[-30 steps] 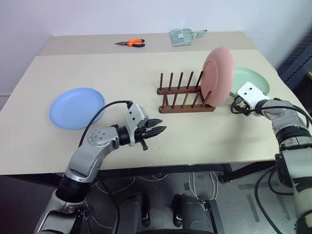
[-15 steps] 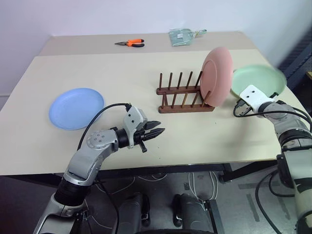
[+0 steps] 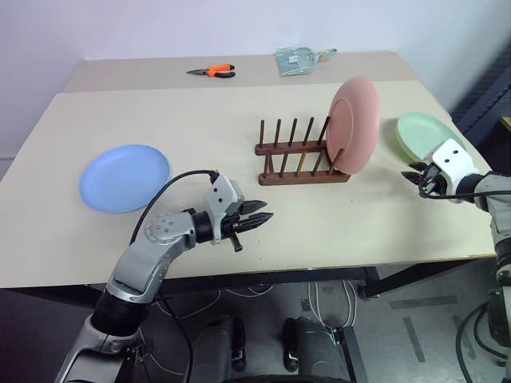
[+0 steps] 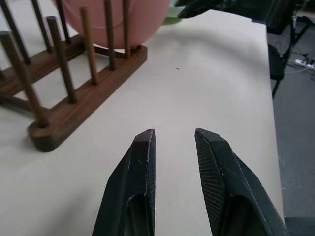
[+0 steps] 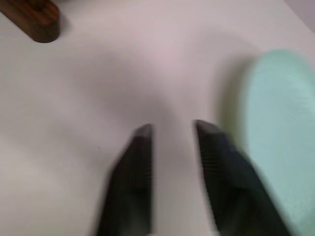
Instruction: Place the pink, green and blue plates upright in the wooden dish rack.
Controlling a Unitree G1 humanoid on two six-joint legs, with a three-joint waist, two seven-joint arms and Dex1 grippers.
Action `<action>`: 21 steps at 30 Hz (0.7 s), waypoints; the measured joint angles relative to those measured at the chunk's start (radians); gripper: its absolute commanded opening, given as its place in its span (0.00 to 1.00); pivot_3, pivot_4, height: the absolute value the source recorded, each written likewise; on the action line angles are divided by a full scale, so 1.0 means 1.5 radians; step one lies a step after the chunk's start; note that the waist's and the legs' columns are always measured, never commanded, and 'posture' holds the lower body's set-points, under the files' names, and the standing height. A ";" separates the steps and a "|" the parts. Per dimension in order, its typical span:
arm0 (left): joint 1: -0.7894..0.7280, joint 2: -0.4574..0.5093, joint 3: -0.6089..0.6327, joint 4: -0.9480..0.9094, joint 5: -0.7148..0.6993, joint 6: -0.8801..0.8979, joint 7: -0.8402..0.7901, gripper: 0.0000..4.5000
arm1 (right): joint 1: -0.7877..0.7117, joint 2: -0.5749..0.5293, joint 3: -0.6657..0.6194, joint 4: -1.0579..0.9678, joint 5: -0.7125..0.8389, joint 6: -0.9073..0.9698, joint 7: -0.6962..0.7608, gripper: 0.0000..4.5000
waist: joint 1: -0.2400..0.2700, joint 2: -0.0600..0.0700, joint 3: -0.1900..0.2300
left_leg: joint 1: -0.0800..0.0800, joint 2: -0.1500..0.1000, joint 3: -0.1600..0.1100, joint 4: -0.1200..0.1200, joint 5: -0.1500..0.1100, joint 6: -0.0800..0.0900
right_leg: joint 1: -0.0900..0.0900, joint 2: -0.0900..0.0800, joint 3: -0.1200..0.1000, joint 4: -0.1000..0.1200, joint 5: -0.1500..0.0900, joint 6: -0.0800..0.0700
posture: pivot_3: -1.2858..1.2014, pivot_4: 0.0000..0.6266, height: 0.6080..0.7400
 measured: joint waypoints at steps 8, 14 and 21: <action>-0.004 0.000 -0.001 0.013 0.001 -0.012 -0.006 0.28 | -0.145 0.057 0.069 0.203 -0.112 -0.024 -0.175 0.85 | -0.001 0.000 0.000 | 0.000 0.000 0.000 0.000 0.000 0.000 | 0.000 0.000 0.000 0.000 0.000 0.000 | 0.52 0.24 1.00; 0.009 0.000 0.000 0.007 0.003 -0.011 0.012 0.28 | -0.196 0.089 0.074 0.294 -0.136 0.035 -0.234 0.85 | -0.001 0.000 0.000 | 0.000 0.000 0.000 0.000 0.000 0.000 | 0.000 0.001 0.000 0.000 0.000 0.000 | 0.52 0.24 1.00; 0.040 0.008 0.004 -0.027 0.003 -0.006 0.031 0.28 | -0.209 0.093 0.073 0.314 -0.150 0.058 -0.285 0.33 | -0.002 0.000 0.000 | 0.000 0.000 0.000 0.000 0.000 0.000 | 0.000 0.001 0.000 0.000 0.000 0.000 | 0.52 0.24 1.00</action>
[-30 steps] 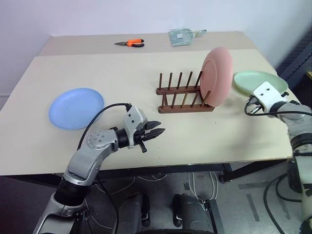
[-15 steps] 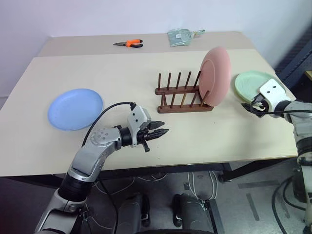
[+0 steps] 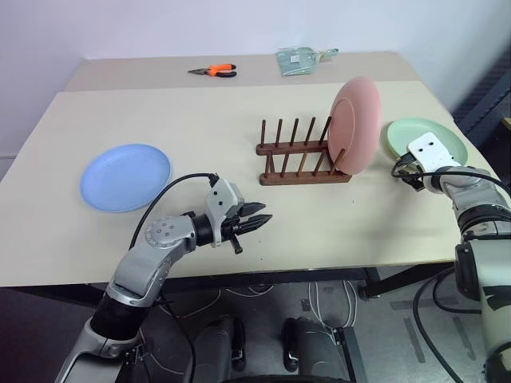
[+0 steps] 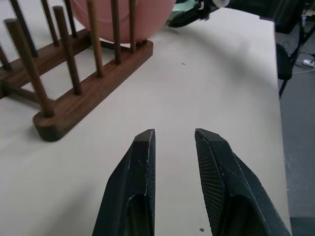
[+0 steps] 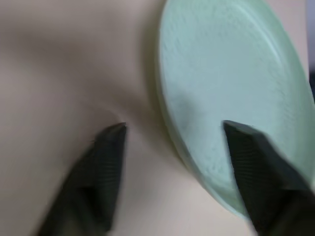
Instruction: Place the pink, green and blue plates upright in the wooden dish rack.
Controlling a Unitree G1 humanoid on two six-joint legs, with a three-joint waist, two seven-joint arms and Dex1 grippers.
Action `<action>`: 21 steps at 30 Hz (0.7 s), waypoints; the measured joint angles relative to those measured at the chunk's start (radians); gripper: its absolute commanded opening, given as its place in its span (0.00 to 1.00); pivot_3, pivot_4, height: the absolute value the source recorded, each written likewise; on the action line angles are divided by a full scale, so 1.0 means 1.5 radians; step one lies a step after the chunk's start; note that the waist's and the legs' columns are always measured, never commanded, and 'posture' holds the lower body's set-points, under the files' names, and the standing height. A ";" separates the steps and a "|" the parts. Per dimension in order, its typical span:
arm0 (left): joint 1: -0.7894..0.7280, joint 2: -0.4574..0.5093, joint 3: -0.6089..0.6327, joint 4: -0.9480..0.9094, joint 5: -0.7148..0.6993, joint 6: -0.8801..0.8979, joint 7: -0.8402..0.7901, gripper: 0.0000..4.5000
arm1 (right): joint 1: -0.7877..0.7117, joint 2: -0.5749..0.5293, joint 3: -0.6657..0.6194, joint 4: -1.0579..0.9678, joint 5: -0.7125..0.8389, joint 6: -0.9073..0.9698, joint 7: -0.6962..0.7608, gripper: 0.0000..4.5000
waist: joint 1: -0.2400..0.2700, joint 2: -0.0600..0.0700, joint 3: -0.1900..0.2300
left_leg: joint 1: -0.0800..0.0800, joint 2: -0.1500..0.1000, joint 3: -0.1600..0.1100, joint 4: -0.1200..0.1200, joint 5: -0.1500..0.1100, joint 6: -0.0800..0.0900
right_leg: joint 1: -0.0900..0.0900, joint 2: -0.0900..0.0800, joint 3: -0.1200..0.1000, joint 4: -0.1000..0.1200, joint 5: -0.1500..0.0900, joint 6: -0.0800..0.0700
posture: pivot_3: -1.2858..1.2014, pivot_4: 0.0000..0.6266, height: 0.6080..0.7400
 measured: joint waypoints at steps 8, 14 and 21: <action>0.000 0.000 0.001 -0.004 0.000 0.006 0.004 0.28 | 0.004 0.000 -0.003 0.000 -0.005 -0.012 -0.013 0.02 | 0.000 0.000 0.000 | 0.000 0.000 0.000 0.000 0.000 0.000 | 0.000 0.001 0.000 0.000 0.000 0.000 | 0.52 0.24 1.00; -0.009 0.000 0.001 -0.004 0.000 0.007 0.000 0.28 | 0.026 -0.007 -0.017 -0.003 0.005 -0.053 0.030 0.02 | 0.000 0.000 0.000 | 0.000 0.000 0.000 0.000 0.000 0.000 | 0.000 0.001 0.000 0.000 0.000 0.000 | 0.52 0.24 1.00; -0.008 0.008 0.002 -0.004 -0.003 0.011 -0.003 0.28 | 0.063 -0.079 -0.096 -0.084 0.099 -0.056 0.167 0.02 | 0.002 0.000 0.000 | 0.000 0.000 0.000 0.000 0.000 0.000 | 0.000 0.000 0.000 0.000 0.000 0.000 | 0.52 0.24 1.00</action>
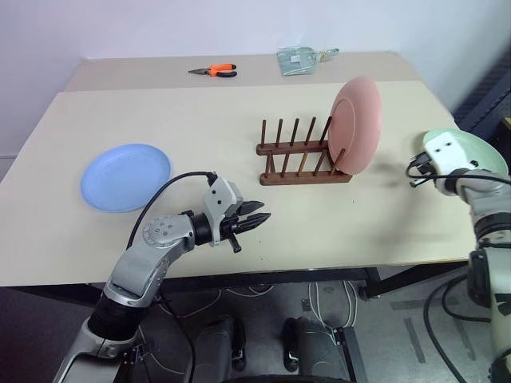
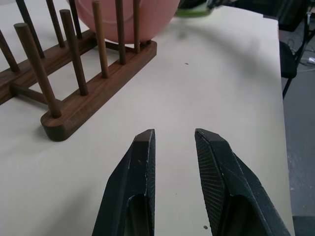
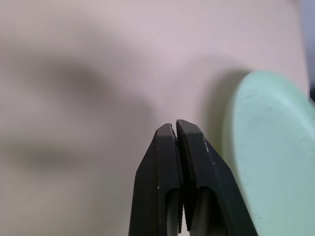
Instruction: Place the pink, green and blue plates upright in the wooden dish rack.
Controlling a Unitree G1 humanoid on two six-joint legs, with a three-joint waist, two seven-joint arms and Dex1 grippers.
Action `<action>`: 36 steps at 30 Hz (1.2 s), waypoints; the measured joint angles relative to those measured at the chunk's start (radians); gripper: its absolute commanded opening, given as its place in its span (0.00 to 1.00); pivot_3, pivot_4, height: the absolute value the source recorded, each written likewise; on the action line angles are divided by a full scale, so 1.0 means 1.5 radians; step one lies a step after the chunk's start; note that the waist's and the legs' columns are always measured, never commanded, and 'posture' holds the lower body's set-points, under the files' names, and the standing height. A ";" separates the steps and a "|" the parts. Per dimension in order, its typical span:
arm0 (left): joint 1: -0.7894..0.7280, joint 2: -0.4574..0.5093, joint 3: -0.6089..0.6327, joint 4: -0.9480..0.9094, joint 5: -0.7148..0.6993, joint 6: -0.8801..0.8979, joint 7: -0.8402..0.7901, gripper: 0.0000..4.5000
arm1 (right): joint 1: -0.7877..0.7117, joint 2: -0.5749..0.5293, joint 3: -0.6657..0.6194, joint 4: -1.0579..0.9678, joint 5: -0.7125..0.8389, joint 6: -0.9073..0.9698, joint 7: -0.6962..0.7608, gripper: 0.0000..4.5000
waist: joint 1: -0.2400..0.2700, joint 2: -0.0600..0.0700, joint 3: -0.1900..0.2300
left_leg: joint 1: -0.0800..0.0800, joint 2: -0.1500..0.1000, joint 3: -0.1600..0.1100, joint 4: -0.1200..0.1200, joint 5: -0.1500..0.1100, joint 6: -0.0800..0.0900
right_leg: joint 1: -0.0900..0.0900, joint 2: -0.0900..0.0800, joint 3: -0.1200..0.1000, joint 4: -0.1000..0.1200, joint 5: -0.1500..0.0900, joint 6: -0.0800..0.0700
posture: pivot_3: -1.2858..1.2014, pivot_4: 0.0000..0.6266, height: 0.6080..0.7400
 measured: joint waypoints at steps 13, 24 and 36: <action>-0.028 -0.014 -0.009 0.021 0.000 -0.003 -0.020 0.28 | 0.004 0.008 0.045 0.020 -0.053 0.041 -0.083 0.74 | -0.004 0.000 0.000 | 0.000 0.000 0.000 0.000 0.000 0.000 | 0.000 0.000 0.000 0.000 0.000 0.000 | 0.52 0.24 1.00; 0.002 -0.010 -0.007 0.014 0.001 -0.004 -0.003 0.28 | -0.052 0.040 0.071 0.084 -0.098 0.097 -0.169 0.35 | -0.001 0.000 0.000 | 0.000 0.000 0.000 0.000 0.000 0.000 | 0.000 0.000 0.000 0.000 0.000 0.000 | 0.52 0.24 1.00; 0.018 -0.004 -0.001 -0.005 0.001 -0.003 0.007 0.28 | -0.051 0.043 0.066 0.090 -0.103 0.095 -0.177 0.01 | -0.002 0.000 0.000 | 0.000 0.000 0.000 0.000 0.000 0.000 | 0.000 0.000 0.000 0.000 0.000 0.000 | 0.52 0.24 1.00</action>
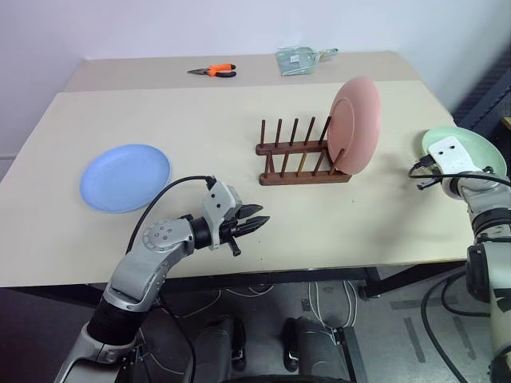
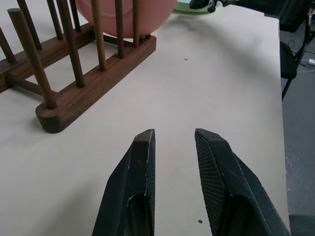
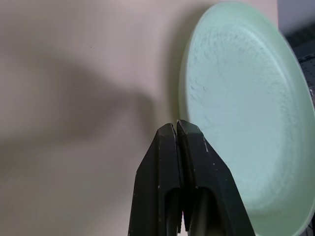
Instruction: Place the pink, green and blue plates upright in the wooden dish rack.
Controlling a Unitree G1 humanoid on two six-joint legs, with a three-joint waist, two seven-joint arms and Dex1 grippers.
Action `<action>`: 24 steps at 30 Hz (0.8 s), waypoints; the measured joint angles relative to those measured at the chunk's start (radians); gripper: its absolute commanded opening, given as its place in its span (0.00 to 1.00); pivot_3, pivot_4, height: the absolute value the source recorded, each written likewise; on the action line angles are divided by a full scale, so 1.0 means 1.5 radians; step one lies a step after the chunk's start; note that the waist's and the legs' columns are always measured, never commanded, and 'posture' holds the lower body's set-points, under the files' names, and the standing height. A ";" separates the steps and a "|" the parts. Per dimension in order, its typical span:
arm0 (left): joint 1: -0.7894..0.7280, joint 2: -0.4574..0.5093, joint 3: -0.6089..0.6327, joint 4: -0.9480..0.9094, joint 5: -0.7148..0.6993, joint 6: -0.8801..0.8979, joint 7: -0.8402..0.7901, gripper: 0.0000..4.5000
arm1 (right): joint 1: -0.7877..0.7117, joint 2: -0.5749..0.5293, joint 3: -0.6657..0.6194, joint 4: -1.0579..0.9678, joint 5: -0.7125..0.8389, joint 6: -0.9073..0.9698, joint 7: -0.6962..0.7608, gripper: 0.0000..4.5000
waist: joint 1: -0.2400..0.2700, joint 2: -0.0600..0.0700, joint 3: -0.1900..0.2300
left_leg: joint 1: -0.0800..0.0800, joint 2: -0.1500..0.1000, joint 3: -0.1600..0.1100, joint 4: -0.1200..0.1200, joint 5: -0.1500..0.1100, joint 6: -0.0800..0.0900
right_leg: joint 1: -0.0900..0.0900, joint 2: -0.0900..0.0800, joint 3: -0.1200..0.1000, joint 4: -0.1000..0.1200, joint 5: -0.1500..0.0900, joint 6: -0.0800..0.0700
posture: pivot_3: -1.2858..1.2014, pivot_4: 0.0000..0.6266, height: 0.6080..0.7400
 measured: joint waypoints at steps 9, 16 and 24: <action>-0.023 0.000 0.000 0.001 0.000 0.000 -0.009 0.28 | 0.027 -0.010 -0.017 0.000 0.013 -0.013 0.006 0.13 | 0.001 0.000 0.000 | 0.000 0.000 0.000 0.000 0.000 0.000 | 0.000 0.000 0.000 0.000 0.000 0.000 | 0.52 0.24 1.00; -0.030 -0.003 -0.006 0.009 -0.001 0.000 -0.020 0.28 | 0.039 -0.021 -0.022 -0.001 0.018 -0.032 0.003 0.83 | 0.000 0.000 0.000 | 0.000 0.000 0.000 0.000 0.000 0.000 | 0.000 0.000 0.000 0.000 0.000 0.000 | 0.52 0.24 1.00; -0.035 -0.006 -0.008 0.015 0.000 0.001 -0.025 0.28 | 0.037 -0.022 -0.014 -0.003 0.005 -0.034 -0.026 0.95 | 0.000 0.000 0.000 | 0.000 0.000 0.000 0.000 0.000 0.000 | 0.000 0.000 0.000 0.000 0.000 0.000 | 0.52 0.24 1.00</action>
